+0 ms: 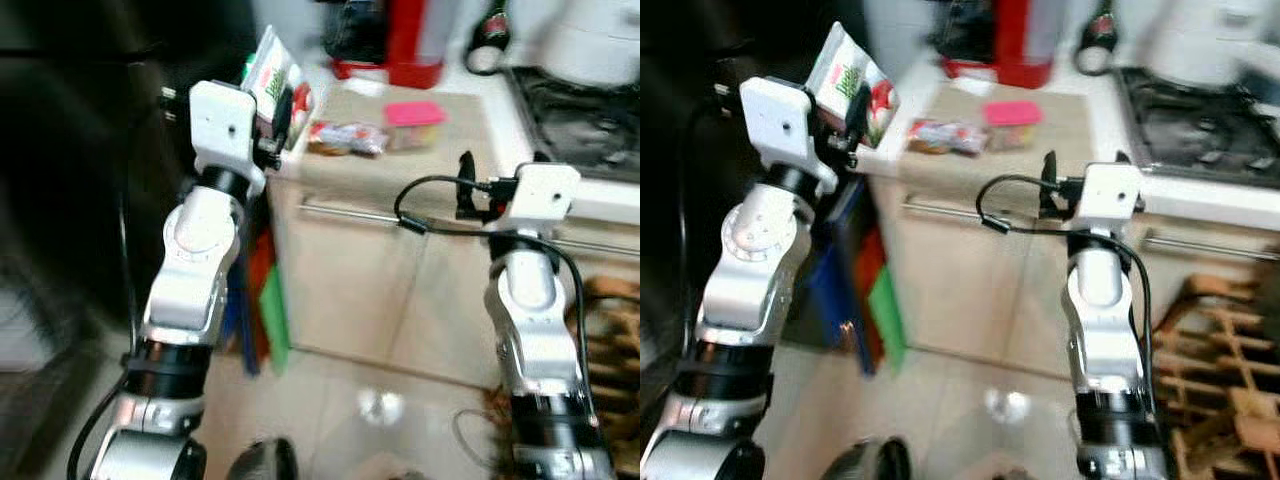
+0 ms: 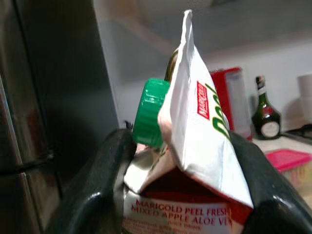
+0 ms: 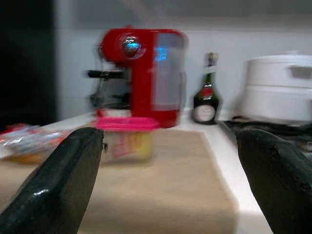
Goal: Restocking fridge
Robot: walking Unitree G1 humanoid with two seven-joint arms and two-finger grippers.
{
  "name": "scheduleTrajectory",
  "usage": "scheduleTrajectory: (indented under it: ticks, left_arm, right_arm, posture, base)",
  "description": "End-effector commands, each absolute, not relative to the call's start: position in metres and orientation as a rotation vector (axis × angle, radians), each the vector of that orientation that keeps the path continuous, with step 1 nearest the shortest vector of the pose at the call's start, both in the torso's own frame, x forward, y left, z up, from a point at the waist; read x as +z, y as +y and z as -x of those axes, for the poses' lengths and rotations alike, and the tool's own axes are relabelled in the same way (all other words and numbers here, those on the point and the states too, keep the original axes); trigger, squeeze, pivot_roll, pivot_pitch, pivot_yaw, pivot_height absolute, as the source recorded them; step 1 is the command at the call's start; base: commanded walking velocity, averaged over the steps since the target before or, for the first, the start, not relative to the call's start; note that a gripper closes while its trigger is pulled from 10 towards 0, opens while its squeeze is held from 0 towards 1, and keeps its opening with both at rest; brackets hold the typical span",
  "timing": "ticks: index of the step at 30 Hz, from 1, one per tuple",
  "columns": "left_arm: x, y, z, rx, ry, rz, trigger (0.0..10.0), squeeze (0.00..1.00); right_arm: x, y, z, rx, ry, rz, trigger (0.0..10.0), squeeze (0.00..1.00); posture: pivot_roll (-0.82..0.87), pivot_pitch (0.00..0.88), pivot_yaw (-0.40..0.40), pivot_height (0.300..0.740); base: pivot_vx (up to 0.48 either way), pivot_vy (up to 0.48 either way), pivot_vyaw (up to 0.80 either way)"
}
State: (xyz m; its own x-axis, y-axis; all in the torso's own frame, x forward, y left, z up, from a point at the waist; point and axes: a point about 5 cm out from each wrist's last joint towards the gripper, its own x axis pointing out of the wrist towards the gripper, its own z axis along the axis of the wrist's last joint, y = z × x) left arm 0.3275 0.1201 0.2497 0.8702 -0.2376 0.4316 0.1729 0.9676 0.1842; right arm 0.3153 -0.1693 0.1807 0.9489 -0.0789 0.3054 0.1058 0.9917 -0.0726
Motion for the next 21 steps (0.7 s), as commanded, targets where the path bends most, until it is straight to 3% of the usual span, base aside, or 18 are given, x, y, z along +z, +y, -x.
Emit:
scheduleTrajectory:
  ticks: [1, 21]
  left_arm:
    - [0.256, 0.118, -0.328, -0.229, -0.481, -0.138, 10.0, 0.00]
    - [0.242, 0.115, -0.329, -0.245, -0.428, -0.122, 10.0, 0.00]
  right_arm:
    - [0.182, -0.171, -0.316, -0.099, -0.309, 0.098, 10.0, 0.00]
    - [0.172, -0.174, -0.315, -0.093, -0.271, 0.114, 10.0, 0.00]
  posture:
    - [-0.07, 0.000, 0.057, 0.740]
    - [-0.09, 0.000, 0.052, 0.740]
  base:
    - [-0.304, 0.000, 0.00]
    - [-0.302, 0.000, 0.00]
